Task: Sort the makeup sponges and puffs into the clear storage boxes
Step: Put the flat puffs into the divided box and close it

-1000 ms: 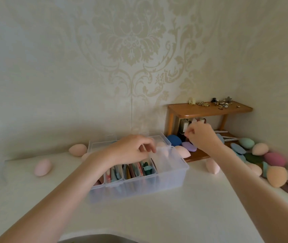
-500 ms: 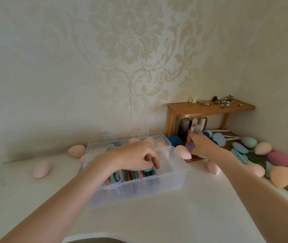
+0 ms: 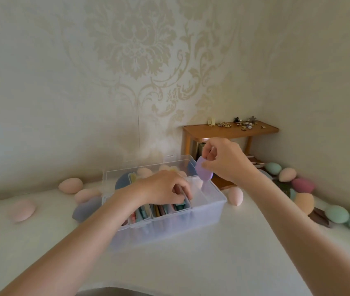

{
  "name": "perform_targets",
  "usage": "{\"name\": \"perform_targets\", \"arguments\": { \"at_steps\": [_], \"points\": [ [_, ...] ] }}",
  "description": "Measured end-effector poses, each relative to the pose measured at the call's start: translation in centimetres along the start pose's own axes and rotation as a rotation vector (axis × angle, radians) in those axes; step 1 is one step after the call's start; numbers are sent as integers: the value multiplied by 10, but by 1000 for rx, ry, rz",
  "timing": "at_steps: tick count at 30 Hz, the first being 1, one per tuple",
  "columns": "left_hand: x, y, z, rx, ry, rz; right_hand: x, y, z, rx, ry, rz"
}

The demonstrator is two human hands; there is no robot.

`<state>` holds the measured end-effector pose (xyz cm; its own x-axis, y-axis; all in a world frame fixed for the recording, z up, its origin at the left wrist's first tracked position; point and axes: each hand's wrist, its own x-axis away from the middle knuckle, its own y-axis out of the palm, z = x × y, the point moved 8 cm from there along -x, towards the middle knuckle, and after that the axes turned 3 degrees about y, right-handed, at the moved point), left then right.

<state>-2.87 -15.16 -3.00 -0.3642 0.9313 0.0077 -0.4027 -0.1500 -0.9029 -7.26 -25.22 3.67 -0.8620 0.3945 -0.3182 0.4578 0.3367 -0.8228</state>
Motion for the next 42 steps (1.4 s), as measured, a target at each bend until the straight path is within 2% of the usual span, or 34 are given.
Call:
{"name": "perform_targets", "arguments": {
  "at_steps": [3,6,9,15,18,20,23,25,28,30,34,39,42],
  "points": [
    [-3,1,1,-36,-25,37,20,21,-11,65,-21,-81],
    [-1,1,-2,-69,-56,75,28,51,-11,274,-13,-192],
    [2,-5,0,0,-33,131,32,72,-10,400,-51,-269],
    [0,-14,2,11,-9,195,29,53,-12,316,-92,-299],
    [-8,-19,12,45,28,226,15,18,9,182,22,-134],
    [-17,-18,25,47,55,216,2,3,43,257,155,-64],
    [-34,-8,44,23,85,148,-6,3,111,513,395,-134],
    [-43,0,53,5,99,101,-1,10,148,574,484,-205],
    [-51,9,58,-11,104,66,14,27,178,601,559,-350],
    [-53,13,58,-11,97,48,16,30,182,638,539,-381],
    [-52,16,55,-8,88,40,13,24,179,690,490,-307],
    [-50,13,57,-19,98,78,10,15,170,601,461,-177],
    [-46,10,55,-20,93,98,10,24,174,576,497,-164]
  ]
}}
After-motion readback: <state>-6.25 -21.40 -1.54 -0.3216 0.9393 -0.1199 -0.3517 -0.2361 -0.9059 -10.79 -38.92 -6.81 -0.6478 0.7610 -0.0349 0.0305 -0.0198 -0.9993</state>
